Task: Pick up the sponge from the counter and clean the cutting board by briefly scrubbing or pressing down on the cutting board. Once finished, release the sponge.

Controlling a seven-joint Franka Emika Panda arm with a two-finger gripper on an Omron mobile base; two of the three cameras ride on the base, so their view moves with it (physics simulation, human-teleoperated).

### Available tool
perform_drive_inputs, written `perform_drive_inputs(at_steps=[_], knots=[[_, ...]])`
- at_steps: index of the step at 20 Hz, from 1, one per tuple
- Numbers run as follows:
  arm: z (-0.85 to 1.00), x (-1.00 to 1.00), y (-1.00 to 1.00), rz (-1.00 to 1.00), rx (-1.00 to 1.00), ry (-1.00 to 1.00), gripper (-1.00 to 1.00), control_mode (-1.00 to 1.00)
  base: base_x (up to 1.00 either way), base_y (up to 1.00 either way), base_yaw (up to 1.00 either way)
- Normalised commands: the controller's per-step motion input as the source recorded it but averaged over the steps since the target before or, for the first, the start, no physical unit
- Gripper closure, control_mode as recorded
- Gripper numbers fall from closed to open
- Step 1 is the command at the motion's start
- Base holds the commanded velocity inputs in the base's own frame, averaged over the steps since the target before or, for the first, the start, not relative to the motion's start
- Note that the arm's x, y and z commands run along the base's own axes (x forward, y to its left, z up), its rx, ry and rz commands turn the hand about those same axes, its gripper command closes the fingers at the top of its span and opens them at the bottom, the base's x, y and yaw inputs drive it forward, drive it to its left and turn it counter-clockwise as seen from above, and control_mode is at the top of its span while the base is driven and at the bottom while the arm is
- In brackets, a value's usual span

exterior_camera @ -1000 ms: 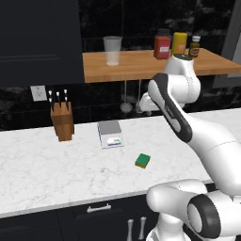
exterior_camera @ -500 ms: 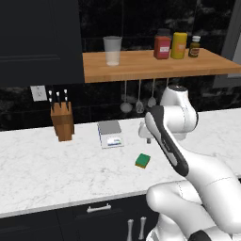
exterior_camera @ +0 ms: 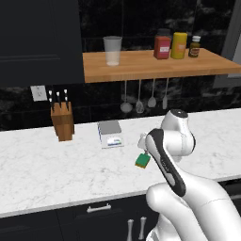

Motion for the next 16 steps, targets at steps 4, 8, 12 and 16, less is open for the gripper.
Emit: perform_drive_inputs(at_steps=[4, 8, 12, 16], knots=[[-0.33, 0.37, 0.02, -0.07, 0.01, 0.06, -1.00, -1.00, 0.00, 0.00, 0.00], [-0.16, 0.45, 0.05, 0.00, 0.00, 0.09, -1.00, -1.00, 0.00, 0.00, 0.00], [-0.09, 0.57, 0.07, 0.00, 0.00, 0.12, -1.00, -1.00, 0.00, 0.00, 0.00], [-0.09, 0.48, 0.04, 0.00, 0.00, 0.11, -1.00, -1.00, 0.00, 0.00, 0.00]])
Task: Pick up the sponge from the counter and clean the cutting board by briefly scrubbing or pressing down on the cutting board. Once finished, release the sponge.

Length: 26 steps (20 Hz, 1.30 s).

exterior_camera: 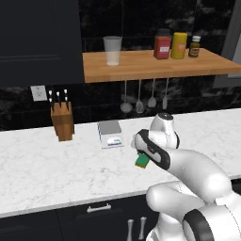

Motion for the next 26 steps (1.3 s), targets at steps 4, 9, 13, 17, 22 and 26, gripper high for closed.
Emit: perform_drive_inputs(at_steps=[4, 9, 13, 17, 22, 26], knots=[[-0.25, 0.21, 0.00, 0.00, 0.00, 0.05, -1.00, -1.00, 0.00, 0.00, 0.00], [-0.41, 0.02, 0.00, 0.00, 0.00, 0.01, -1.00, -1.00, 0.00, 0.00, 0.00], [-0.43, 0.10, 0.00, 0.00, 0.00, 0.03, -1.00, -1.00, 0.00, 0.00, 0.00], [-0.36, 0.32, 0.00, 0.00, 0.00, 0.05, -1.00, -1.00, 0.00, 0.00, 0.00], [-0.30, 0.44, 0.00, 0.00, 0.00, 0.06, -1.00, -1.00, 0.00, 0.00, 0.00], [-0.42, 0.34, 0.13, 0.00, 0.00, 0.06, 1.00, -1.00, 0.00, 0.00, 0.00]])
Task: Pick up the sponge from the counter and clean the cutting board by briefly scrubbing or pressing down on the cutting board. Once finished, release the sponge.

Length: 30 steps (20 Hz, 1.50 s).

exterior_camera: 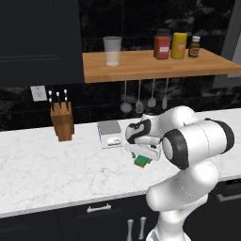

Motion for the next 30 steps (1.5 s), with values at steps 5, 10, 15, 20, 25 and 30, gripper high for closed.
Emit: perform_drive_inputs(at_steps=[5, 10, 15, 20, 25, 30], knots=[[-0.92, -0.51, 0.04, 0.00, 0.00, 0.00, 1.00, -1.00, 0.00, 0.00, 0.00], [-0.52, -0.82, -0.09, 0.00, 0.02, -0.09, 1.00, -1.00, 0.00, 0.00, 0.00], [0.68, -0.60, -0.11, 0.11, 0.03, -0.15, 1.00, -1.00, 0.00, 0.00, 0.00], [1.00, -0.26, -0.08, 0.35, 0.00, -0.06, 1.00, -1.00, 0.00, 0.00, 0.00], [1.00, -0.48, -0.18, 0.59, 0.00, -0.01, 1.00, -1.00, 0.00, 0.00, 0.00], [0.94, -0.57, -0.34, 0.68, 0.00, -0.06, 1.00, -1.00, 0.00, 0.00, 0.00]])
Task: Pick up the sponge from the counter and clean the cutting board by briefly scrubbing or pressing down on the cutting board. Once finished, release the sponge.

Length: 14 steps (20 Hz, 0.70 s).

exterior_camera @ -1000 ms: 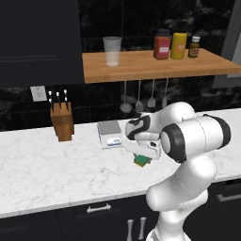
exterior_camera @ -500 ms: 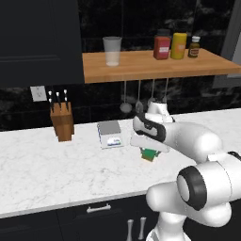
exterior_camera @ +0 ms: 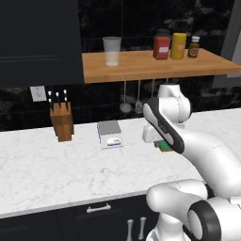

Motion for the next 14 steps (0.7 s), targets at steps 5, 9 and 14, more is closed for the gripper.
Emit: perform_drive_inputs(at_steps=[5, 9, 14], knots=[[0.86, -0.24, -0.29, 0.65, 0.00, -0.07, 1.00, -1.00, 0.00, 0.00, 0.00], [0.31, -0.06, -0.11, 0.35, 0.16, -0.01, 1.00, -1.00, 0.00, 0.00, 0.00], [0.00, -0.01, 0.00, 0.00, 0.01, 0.00, 1.00, 1.00, -0.19, 0.00, -0.03]])
